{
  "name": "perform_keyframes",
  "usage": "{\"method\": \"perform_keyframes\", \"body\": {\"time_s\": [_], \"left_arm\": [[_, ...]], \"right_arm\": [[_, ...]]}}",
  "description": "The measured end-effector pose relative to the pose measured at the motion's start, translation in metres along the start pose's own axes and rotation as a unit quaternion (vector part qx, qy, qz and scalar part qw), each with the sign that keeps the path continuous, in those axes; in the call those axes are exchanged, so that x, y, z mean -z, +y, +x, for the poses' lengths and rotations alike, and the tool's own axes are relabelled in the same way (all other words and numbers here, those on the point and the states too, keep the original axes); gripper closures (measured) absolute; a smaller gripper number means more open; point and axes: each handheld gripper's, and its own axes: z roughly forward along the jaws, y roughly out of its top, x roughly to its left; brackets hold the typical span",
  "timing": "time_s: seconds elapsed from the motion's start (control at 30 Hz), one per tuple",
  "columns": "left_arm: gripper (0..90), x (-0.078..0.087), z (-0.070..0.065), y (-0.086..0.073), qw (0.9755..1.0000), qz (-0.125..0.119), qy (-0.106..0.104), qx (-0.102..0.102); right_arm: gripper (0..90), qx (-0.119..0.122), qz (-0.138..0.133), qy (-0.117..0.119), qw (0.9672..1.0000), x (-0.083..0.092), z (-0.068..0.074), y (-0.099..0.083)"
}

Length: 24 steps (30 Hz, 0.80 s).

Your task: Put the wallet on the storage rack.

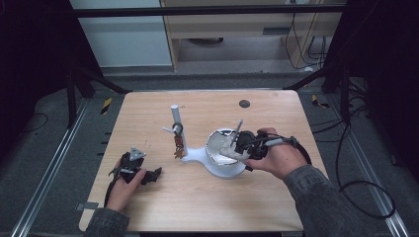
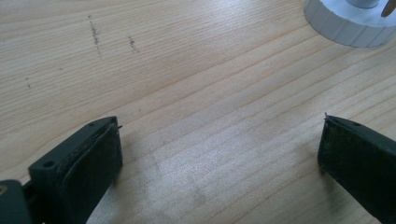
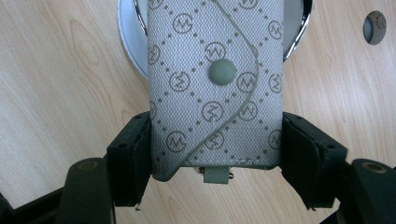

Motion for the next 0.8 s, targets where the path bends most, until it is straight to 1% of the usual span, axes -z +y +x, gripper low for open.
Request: {"method": "perform_keyframes", "body": {"time_s": [0.2, 0.33, 0.47, 0.73, 0.8], "left_arm": [[0.0, 0.000, 0.000, 0.000, 1.0000, 0.000, 0.000, 0.000], [0.0, 0.000, 0.000, 0.000, 1.0000, 0.000, 0.000, 0.000], [0.0, 0.000, 0.000, 0.000, 1.0000, 0.000, 0.000, 0.000], [0.0, 0.000, 0.000, 0.000, 1.0000, 0.000, 0.000, 0.000], [0.0, 0.000, 0.000, 0.000, 1.0000, 0.000, 0.000, 0.000]], "right_arm": [[31.3, 0.007, 0.007, -0.001, 1.0000, -0.005, 0.003, 0.007], [31.2, 0.006, 0.015, -0.002, 0.9999, -0.009, 0.003, 0.010], [31.2, 0.003, 0.017, 0.002, 0.9999, -0.013, 0.004, 0.012], [31.2, 0.004, 0.024, 0.001, 0.9997, -0.021, 0.005, 0.017], [31.1, 0.008, 0.026, -0.001, 0.9996, -0.022, 0.005, 0.019]]}}
